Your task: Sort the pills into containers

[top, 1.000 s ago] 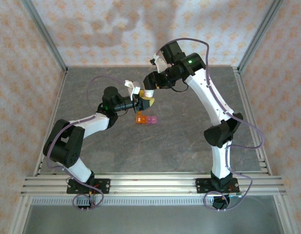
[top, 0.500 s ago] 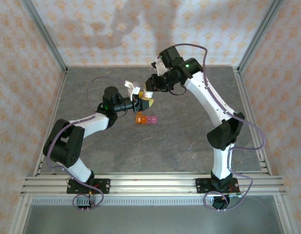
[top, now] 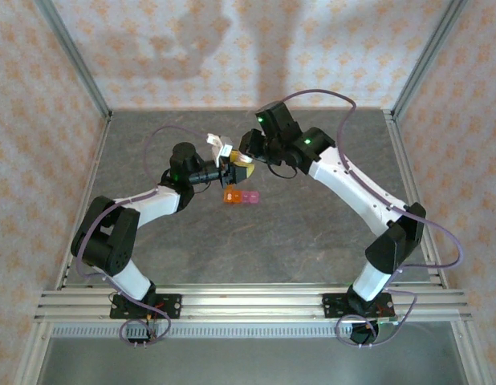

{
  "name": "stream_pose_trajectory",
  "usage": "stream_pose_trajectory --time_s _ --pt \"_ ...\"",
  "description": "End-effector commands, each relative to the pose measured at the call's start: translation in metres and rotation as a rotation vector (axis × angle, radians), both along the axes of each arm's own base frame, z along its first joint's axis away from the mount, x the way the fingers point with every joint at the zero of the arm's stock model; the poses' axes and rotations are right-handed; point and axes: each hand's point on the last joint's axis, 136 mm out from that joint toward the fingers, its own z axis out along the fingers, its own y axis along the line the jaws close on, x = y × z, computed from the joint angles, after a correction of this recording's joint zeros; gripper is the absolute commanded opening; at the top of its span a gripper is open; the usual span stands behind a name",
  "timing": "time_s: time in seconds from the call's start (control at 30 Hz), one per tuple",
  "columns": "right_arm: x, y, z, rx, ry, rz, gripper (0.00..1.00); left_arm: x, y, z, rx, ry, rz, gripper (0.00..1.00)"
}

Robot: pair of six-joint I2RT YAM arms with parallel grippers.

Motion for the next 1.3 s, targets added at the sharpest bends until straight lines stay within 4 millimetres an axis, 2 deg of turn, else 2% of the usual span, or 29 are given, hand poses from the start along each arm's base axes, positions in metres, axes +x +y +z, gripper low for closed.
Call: stream_pose_trajectory --time_s 0.0,0.17,0.33,0.53,0.73,0.8,1.0,1.27 --pt "-0.006 0.01 0.016 0.067 -0.004 -0.015 0.35 0.003 0.002 0.04 -0.052 -0.138 0.021 0.0" --pt "-0.005 0.012 0.018 0.051 -0.015 0.01 0.36 0.004 0.002 0.039 -0.052 -0.14 0.02 0.0" --pt "-0.003 0.016 0.022 0.011 -0.03 0.054 0.43 0.005 0.001 0.037 -0.051 -0.137 0.019 0.0" --pt "0.001 0.017 0.036 -0.021 -0.057 0.093 0.6 0.008 0.002 0.038 -0.053 -0.143 0.025 0.0" --pt "0.005 0.011 0.052 -0.022 -0.079 0.115 0.84 0.012 0.005 0.037 -0.059 -0.144 0.036 0.0" --pt "0.007 0.007 0.058 -0.025 -0.091 0.126 0.9 0.013 0.007 0.037 -0.061 -0.145 0.041 0.0" --pt "0.01 -0.004 0.079 -0.026 -0.129 0.183 0.94 0.016 0.013 0.039 -0.076 -0.151 0.059 0.0" --pt "0.029 -0.02 0.079 -0.057 -0.13 0.245 0.95 0.019 0.015 0.043 -0.094 -0.164 0.064 0.0"
